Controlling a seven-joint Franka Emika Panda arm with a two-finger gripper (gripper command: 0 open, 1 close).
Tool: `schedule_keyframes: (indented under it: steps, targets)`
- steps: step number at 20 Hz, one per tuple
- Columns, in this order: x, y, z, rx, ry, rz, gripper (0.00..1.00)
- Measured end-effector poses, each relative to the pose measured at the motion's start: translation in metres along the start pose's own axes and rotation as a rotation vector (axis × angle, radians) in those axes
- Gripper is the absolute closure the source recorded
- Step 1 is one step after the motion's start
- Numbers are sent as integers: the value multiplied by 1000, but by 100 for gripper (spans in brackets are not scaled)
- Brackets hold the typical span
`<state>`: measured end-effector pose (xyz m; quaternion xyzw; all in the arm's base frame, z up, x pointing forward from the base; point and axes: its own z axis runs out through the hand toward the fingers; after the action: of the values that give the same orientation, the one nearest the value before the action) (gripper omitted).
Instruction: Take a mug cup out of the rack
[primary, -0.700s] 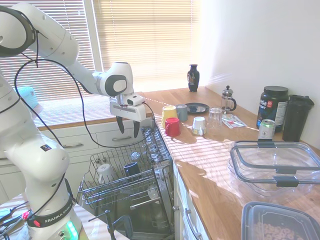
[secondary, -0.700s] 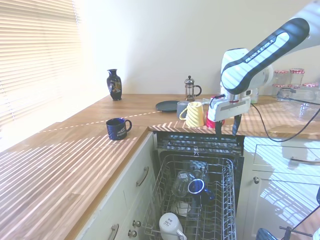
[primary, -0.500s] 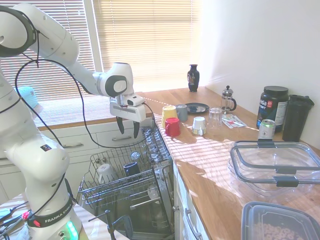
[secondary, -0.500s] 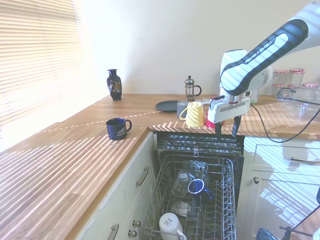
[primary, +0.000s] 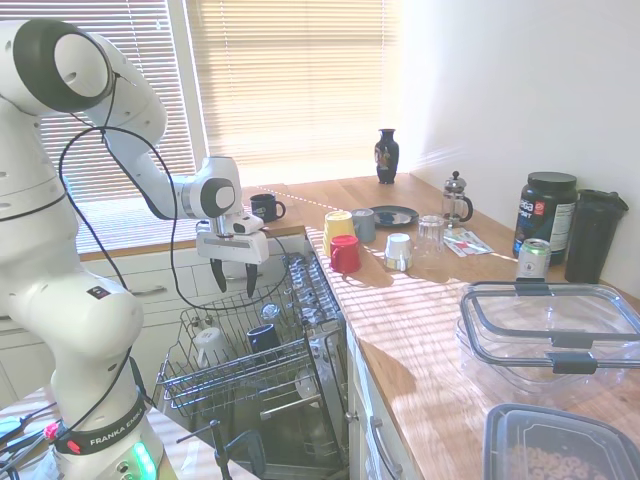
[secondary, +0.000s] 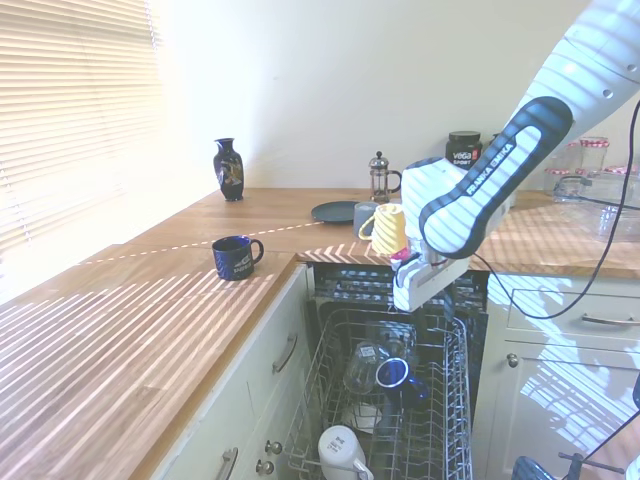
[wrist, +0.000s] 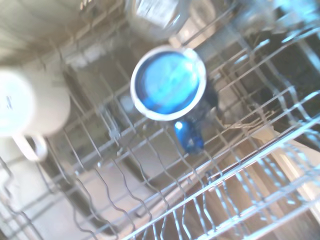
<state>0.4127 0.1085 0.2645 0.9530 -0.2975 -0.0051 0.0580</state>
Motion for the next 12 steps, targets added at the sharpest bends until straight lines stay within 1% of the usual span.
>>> schedule_keyframes:
  steps: [3,5,6,9,12]
  targets:
    - [-15,-19,36,-33,12,-87,0]
    - [-18,-29,56,-68,47,-128,0]
    - [-15,-33,64,-84,68,-133,0]
    - [-2,-47,84,-121,103,-132,0]
    - [1,-70,100,-136,106,-143,0]
